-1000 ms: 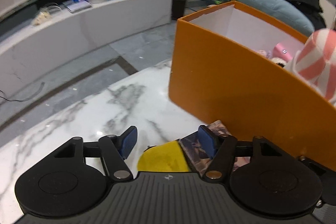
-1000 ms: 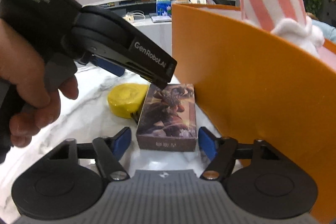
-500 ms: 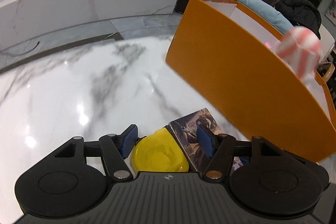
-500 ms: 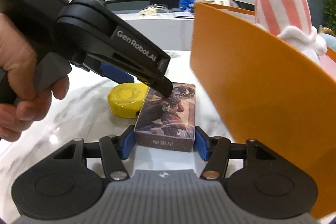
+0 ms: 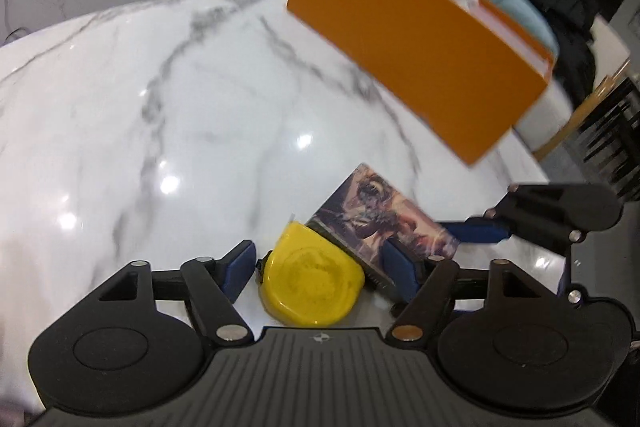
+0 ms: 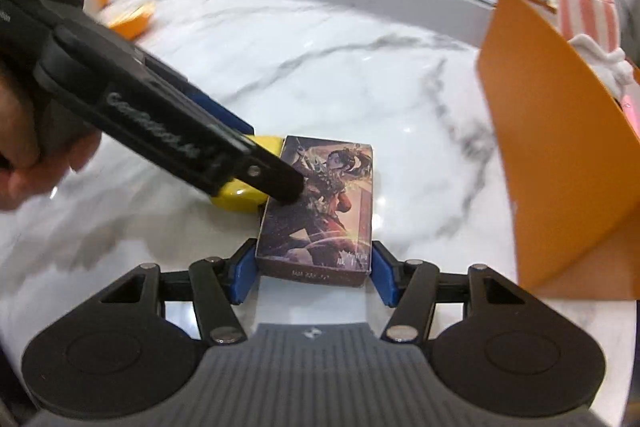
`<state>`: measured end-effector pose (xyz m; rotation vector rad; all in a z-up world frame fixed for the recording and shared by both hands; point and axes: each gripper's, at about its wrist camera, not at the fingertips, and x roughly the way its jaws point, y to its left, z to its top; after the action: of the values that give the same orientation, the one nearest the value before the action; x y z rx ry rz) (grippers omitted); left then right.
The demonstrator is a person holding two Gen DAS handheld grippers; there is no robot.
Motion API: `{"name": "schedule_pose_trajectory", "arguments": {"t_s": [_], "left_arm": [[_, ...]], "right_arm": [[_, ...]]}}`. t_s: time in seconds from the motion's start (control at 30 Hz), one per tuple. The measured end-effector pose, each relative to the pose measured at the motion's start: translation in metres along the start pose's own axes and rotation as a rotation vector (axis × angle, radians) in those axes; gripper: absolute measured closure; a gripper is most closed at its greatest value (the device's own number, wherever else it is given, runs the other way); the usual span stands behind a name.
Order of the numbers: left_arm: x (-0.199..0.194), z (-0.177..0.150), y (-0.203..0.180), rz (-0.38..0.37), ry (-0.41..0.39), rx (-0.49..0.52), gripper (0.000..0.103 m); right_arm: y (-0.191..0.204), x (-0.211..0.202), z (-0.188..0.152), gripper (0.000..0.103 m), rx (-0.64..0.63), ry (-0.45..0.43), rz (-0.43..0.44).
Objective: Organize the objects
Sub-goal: 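Grasp the yellow tape measure with the left tool while the right tool grasps the illustrated card box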
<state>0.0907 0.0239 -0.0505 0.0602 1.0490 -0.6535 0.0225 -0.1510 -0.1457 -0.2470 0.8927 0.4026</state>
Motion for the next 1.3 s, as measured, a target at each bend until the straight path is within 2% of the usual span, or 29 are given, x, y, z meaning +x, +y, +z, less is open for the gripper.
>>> {"name": "schedule_pose_trajectory", "arguments": {"t_s": [0.03,0.07,0.1,0.13,0.17,0.23,0.33,0.43,0.47,0.53,0.63,0.7,0.77,0.93,1.13,1.3], "left_arm": [[-0.003,-0.001,-0.009,0.037,0.012,0.024,0.018],[-0.005,-0.003,-0.018,0.071,0.009,0.060,0.020],[-0.007,-0.005,-0.026,0.098,-0.003,0.103,0.020],[-0.007,-0.009,-0.030,0.109,-0.013,0.132,0.016],[-0.007,-0.012,-0.031,0.104,-0.021,0.138,0.011],[-0.006,-0.014,-0.030,0.091,-0.018,0.132,0.011],[-0.004,-0.011,-0.024,0.087,-0.005,0.132,0.012],[0.002,-0.014,-0.019,0.108,0.063,0.149,0.018],[0.003,-0.017,-0.020,0.125,0.070,0.174,0.017],[0.003,-0.019,-0.020,0.146,0.067,0.190,0.017],[0.001,-0.020,-0.020,0.144,0.065,0.180,0.019],[0.000,-0.020,-0.024,0.129,0.056,0.201,0.019],[0.000,-0.019,-0.031,0.111,0.038,0.231,0.020],[0.011,-0.017,-0.039,0.129,0.022,0.277,0.021],[0.012,-0.016,-0.035,0.128,0.028,0.272,0.028],[0.007,-0.017,-0.033,0.127,0.062,0.255,0.028]], "right_arm": [[0.001,-0.004,-0.003,0.042,-0.025,0.015,0.006],[0.000,-0.008,-0.004,0.035,-0.047,0.031,0.001],[0.003,-0.010,-0.007,0.024,-0.065,0.049,-0.013],[0.006,-0.012,-0.009,0.022,-0.085,0.067,-0.017],[-0.001,-0.011,-0.004,0.022,-0.103,0.073,-0.005],[0.000,-0.010,-0.005,0.022,-0.136,0.090,0.017],[-0.002,-0.012,-0.002,0.023,-0.127,0.118,0.010],[-0.010,-0.005,0.007,0.023,-0.091,0.122,0.023],[-0.011,-0.004,0.009,0.024,-0.084,0.129,0.019],[-0.015,0.000,0.014,0.030,-0.076,0.159,0.012],[-0.021,0.001,0.018,0.030,-0.071,0.192,-0.018],[-0.025,-0.003,0.022,0.030,-0.051,0.205,0.013],[-0.031,-0.007,0.028,0.027,0.007,0.201,0.080],[-0.041,-0.006,0.040,0.026,0.139,0.174,0.130],[-0.038,0.010,0.048,0.028,0.212,0.159,0.091],[-0.029,0.021,0.048,0.029,0.178,0.166,0.070]]}}
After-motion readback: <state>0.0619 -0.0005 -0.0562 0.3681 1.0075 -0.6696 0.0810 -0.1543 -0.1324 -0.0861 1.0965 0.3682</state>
